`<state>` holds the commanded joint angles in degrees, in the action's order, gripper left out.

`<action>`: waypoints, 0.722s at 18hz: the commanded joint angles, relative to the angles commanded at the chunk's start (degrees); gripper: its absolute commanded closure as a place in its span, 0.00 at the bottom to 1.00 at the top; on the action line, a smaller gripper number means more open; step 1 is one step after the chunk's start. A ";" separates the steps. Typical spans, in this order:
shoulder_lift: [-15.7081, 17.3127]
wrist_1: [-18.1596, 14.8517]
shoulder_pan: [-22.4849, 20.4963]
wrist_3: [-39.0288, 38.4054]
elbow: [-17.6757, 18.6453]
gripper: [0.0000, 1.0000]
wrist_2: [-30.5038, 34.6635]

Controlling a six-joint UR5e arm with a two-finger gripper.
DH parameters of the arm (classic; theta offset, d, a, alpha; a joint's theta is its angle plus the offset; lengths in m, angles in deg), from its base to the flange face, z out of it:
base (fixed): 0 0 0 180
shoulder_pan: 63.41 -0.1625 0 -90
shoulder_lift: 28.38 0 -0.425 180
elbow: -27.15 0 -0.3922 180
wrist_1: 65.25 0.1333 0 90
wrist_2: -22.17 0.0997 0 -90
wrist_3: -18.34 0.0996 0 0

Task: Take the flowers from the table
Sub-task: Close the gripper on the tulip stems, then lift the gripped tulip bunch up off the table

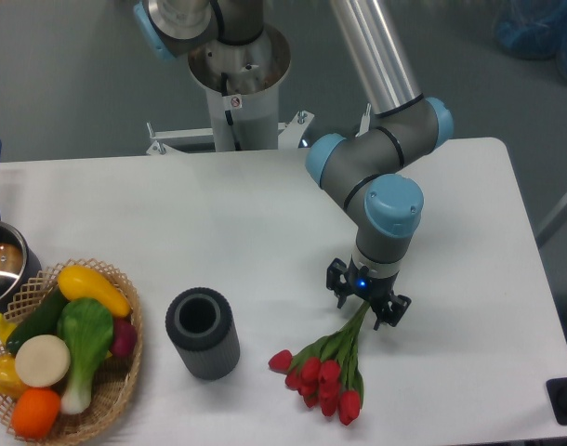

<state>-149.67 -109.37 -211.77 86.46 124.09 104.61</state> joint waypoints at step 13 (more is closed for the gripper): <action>-0.26 0.00 0.00 -0.26 -0.88 0.78 -0.09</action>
<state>-149.93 -109.37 -211.77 86.19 123.21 104.52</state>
